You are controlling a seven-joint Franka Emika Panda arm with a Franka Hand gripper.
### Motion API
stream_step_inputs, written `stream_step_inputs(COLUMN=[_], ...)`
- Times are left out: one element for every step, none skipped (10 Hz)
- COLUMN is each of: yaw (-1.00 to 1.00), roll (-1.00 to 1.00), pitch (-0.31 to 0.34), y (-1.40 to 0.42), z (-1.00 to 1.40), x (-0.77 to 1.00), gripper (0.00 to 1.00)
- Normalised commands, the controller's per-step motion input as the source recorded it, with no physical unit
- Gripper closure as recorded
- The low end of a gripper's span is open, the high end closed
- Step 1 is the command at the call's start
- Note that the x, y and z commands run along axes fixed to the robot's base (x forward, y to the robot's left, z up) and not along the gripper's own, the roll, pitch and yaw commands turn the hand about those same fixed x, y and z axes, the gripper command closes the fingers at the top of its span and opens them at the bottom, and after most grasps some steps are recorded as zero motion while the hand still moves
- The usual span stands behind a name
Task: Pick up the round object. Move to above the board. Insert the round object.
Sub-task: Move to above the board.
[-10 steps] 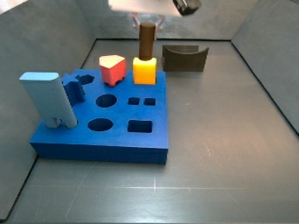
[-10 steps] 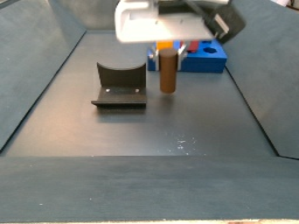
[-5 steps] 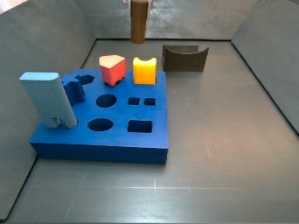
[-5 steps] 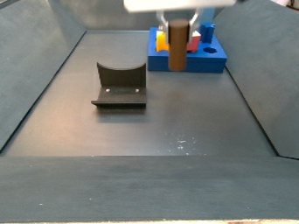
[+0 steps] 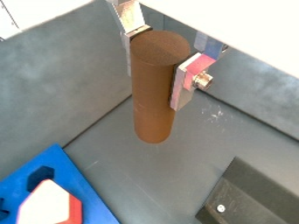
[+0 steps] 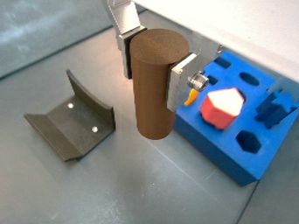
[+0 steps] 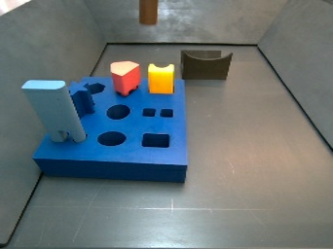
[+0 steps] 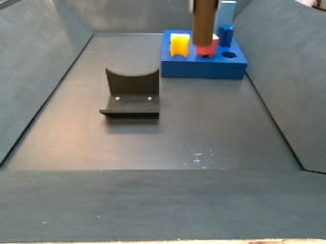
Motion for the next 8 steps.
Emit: stream_step_inputs(yaw=[0.00,0.00,0.00,0.00,0.00,0.01,0.01,0.01], roll=[0.23,0.24,0.22,0.11,0.09,0.06,0.06,0.06], pitch=[-0.093,-0.074,-0.084,-0.048,-0.019,0.003,0.005,0.002], y=[-1.00,-1.00,-1.00,-1.00,-1.00,-1.00,-1.00,-1.00], z=[-0.10,-0.13,-0.13,-0.14,-0.14,-0.14,-0.15,-0.15], x=[0.13,0.13,0.14,0.14,0.15,0.17,0.18,0.19], gripper=[1.00,1.00,1.00,1.00,1.00,1.00,1.00,1.00])
